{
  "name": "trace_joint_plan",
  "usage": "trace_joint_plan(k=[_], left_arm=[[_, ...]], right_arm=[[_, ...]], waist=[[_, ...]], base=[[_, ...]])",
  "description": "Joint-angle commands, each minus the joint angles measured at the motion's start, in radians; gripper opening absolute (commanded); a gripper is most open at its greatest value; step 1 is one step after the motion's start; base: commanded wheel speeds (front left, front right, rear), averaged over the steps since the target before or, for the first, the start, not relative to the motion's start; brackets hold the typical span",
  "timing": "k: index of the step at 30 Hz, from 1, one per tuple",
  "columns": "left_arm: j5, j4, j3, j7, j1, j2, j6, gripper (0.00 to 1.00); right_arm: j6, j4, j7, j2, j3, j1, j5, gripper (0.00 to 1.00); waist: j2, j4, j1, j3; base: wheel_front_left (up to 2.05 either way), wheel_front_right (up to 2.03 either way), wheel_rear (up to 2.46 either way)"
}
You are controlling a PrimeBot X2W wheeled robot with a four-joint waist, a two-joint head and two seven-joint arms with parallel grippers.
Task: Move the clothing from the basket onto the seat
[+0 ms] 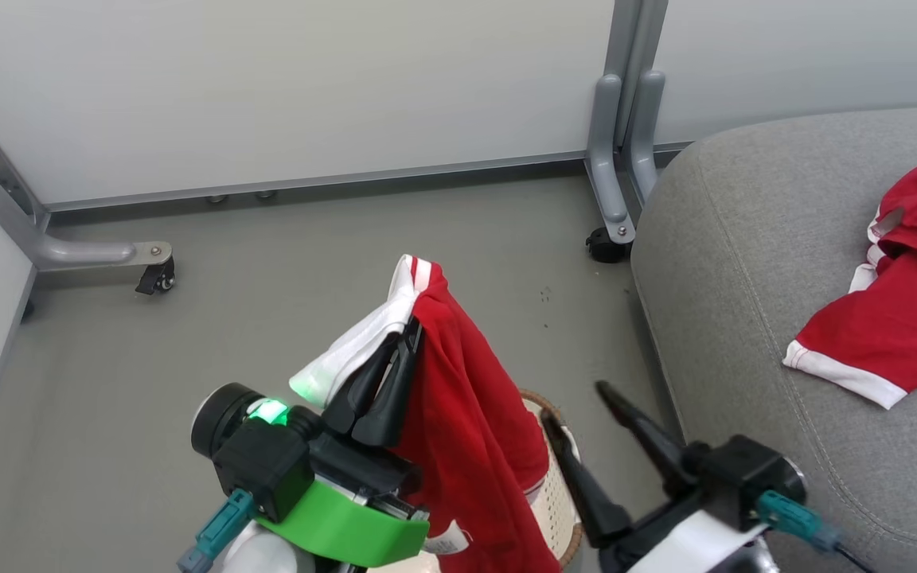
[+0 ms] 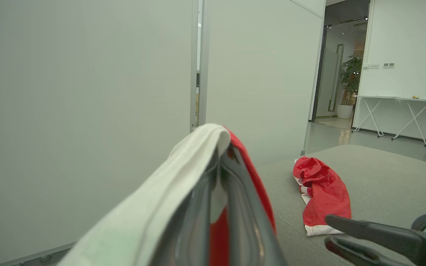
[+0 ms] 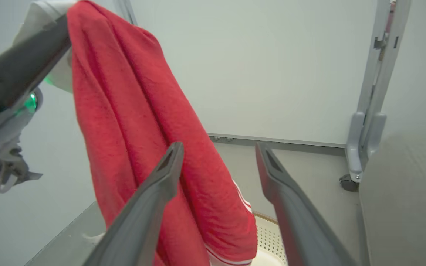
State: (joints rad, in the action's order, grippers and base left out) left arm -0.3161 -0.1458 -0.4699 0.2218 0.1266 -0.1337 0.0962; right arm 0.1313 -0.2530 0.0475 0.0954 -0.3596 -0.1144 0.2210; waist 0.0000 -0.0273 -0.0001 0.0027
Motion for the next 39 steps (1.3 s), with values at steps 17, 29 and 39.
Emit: trace_joint_plan(k=[17,29,39], left_arm=[[-0.004,0.002,-0.033,0.006,0.038,-0.002,0.002,0.0],[-0.012,0.009,-0.044,0.006,0.039,-0.001,-0.005,0.0],[-0.02,0.016,-0.052,0.007,0.04,-0.008,-0.008,0.0]], right_arm=[[-0.001,0.288,-0.028,-0.012,-0.339,0.372,0.151,1.0],[-0.001,0.413,-0.071,-0.034,-0.399,0.471,0.193,0.0],[-0.001,0.436,-0.084,-0.031,-0.406,0.488,0.205,0.0]], waist=[[0.0,0.023,0.0001,0.027],[0.0,0.027,0.0001,0.025],[0.0,0.028,0.0001,0.024]], base=[[0.0,0.0,0.0],[0.0,0.0,0.0],[0.0,0.0,0.0]])
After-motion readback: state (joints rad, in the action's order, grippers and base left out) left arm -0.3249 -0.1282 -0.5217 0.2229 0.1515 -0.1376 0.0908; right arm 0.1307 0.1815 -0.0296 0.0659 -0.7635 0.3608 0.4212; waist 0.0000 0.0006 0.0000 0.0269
